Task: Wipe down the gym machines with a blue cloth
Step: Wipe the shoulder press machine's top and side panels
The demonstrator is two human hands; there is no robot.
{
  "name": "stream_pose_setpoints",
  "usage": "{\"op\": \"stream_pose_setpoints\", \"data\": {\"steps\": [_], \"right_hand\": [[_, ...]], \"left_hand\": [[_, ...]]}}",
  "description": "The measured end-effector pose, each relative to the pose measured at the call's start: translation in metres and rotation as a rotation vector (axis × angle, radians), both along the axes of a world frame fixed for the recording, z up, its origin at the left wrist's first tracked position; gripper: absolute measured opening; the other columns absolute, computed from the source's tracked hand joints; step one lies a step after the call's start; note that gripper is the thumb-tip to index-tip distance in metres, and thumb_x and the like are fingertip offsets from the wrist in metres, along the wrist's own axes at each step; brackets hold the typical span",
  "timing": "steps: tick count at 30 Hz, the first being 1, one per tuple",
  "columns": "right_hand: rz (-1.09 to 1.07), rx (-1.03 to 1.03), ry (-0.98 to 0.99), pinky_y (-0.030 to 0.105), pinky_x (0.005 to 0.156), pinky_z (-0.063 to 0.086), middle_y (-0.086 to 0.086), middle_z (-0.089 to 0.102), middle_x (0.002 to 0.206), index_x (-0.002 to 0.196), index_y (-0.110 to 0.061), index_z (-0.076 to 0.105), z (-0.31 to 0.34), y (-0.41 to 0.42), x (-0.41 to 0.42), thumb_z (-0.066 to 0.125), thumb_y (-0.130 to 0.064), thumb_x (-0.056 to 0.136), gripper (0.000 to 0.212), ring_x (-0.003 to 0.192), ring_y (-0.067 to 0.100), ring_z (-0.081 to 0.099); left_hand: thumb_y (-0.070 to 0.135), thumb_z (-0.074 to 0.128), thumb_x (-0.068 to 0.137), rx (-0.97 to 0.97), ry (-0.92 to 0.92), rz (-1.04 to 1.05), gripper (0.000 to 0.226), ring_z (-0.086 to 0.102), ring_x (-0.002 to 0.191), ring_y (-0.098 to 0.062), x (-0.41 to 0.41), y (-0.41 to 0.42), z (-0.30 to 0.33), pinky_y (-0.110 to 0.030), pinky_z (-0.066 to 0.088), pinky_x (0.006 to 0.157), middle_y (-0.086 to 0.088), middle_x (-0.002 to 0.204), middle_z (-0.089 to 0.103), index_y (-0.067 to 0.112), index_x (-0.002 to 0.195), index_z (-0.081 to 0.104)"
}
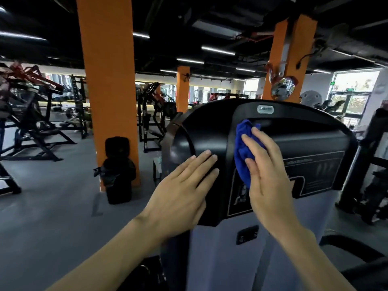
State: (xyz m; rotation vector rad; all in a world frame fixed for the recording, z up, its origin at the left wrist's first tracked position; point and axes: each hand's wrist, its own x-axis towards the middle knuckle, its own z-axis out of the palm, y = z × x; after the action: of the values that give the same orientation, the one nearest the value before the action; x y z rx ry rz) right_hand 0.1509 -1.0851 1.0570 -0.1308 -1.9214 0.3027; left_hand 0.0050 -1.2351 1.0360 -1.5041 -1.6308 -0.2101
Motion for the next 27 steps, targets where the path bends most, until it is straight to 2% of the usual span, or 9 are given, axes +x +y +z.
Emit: {"op": "stream_pose_setpoints", "data": {"steps": [7, 12, 14, 16, 19, 21, 24, 25, 27], "right_hand": [[-0.081, 0.165, -0.073, 0.01, 0.117, 0.024, 0.016, 0.036, 0.158, 0.145, 0.003, 0.05, 0.017, -0.086, -0.055, 0.042, -0.011, 0.104, 0.044, 0.15, 0.028, 0.031], [-0.252, 0.25, -0.178, 0.041, 0.124, 0.027, 0.022, 0.039, 0.157, 0.143, 0.001, 0.053, 0.012, -0.1, -0.096, 0.04, -0.003, 0.104, 0.041, 0.149, 0.039, 0.033], [-0.279, 0.268, -0.224, 0.041, 0.124, 0.027, 0.022, 0.038, 0.158, 0.144, 0.001, 0.053, 0.013, -0.104, -0.108, 0.041, -0.005, 0.105, 0.041, 0.151, 0.031, 0.031], [-0.279, 0.238, -0.248, 0.026, 0.121, 0.031, 0.019, 0.035, 0.159, 0.146, 0.002, 0.05, 0.017, -0.116, -0.119, 0.039, -0.023, 0.111, 0.044, 0.152, 0.009, 0.026], [-0.347, 0.308, -0.269, 0.044, 0.123, 0.031, 0.023, 0.036, 0.158, 0.143, 0.004, 0.053, 0.017, -0.118, -0.137, 0.036, -0.018, 0.111, 0.042, 0.153, 0.029, 0.028], [-0.361, 0.326, -0.289, 0.053, 0.123, 0.027, 0.021, 0.037, 0.159, 0.144, -0.005, 0.054, 0.02, -0.108, -0.15, 0.033, -0.018, 0.108, 0.044, 0.152, 0.037, 0.029], [-0.324, 0.257, -0.274, 0.055, 0.121, 0.03, 0.01, 0.036, 0.163, 0.149, -0.043, 0.043, 0.032, -0.104, -0.174, 0.038, -0.017, 0.11, 0.048, 0.153, 0.028, 0.028], [-0.342, 0.268, -0.28, 0.052, 0.122, 0.031, 0.01, 0.035, 0.162, 0.149, -0.044, 0.042, 0.034, -0.103, -0.181, 0.043, -0.014, 0.11, 0.05, 0.154, 0.024, 0.027], [-0.433, 0.335, -0.312, 0.036, 0.124, 0.028, 0.017, 0.035, 0.16, 0.15, -0.017, 0.048, 0.034, -0.099, -0.193, 0.046, -0.021, 0.108, 0.042, 0.154, 0.019, 0.022]], "left_hand": [[0.024, 0.051, 0.094, 0.003, -0.045, -0.048, 0.059, 0.022, 0.158, -0.028, -0.108, -0.097, -0.005, -0.038, 0.017, 0.129, -0.015, 0.165, 0.035, 0.007, 0.151, 0.049], [0.021, 0.057, 0.093, -0.036, -0.146, -0.084, 0.057, 0.03, 0.155, -0.029, -0.177, -0.131, -0.016, -0.041, 0.021, 0.123, -0.014, 0.164, 0.038, 0.007, 0.149, 0.052], [0.021, 0.053, 0.093, -0.079, -0.167, -0.109, 0.056, 0.03, 0.155, -0.031, -0.196, -0.131, -0.018, -0.047, 0.028, 0.125, -0.015, 0.163, 0.038, 0.006, 0.147, 0.053], [0.018, 0.061, 0.091, -0.108, -0.194, -0.136, 0.057, 0.032, 0.154, -0.032, -0.212, -0.128, -0.019, -0.051, 0.036, 0.122, -0.016, 0.162, 0.04, 0.005, 0.146, 0.053], [0.017, 0.067, 0.09, -0.103, -0.232, -0.175, 0.057, 0.038, 0.15, -0.034, -0.23, -0.118, -0.021, -0.048, 0.038, 0.117, -0.018, 0.16, 0.042, 0.005, 0.144, 0.055], [0.018, 0.066, 0.089, -0.101, -0.234, -0.224, 0.057, 0.04, 0.149, -0.035, -0.242, -0.108, -0.024, -0.046, 0.039, 0.116, -0.019, 0.158, 0.044, 0.004, 0.144, 0.056], [0.017, 0.067, 0.087, -0.098, -0.203, -0.311, 0.058, 0.043, 0.146, -0.035, -0.264, -0.089, -0.026, -0.044, 0.039, 0.116, -0.021, 0.156, 0.046, 0.003, 0.142, 0.057], [0.016, 0.068, 0.086, -0.094, -0.196, -0.338, 0.058, 0.044, 0.145, -0.035, -0.274, -0.082, -0.025, -0.044, 0.039, 0.116, -0.02, 0.156, 0.046, 0.003, 0.141, 0.057], [0.013, 0.07, 0.084, -0.075, -0.182, -0.388, 0.059, 0.046, 0.143, -0.035, -0.293, -0.067, -0.023, -0.043, 0.036, 0.116, -0.02, 0.155, 0.047, 0.002, 0.141, 0.057]]}}
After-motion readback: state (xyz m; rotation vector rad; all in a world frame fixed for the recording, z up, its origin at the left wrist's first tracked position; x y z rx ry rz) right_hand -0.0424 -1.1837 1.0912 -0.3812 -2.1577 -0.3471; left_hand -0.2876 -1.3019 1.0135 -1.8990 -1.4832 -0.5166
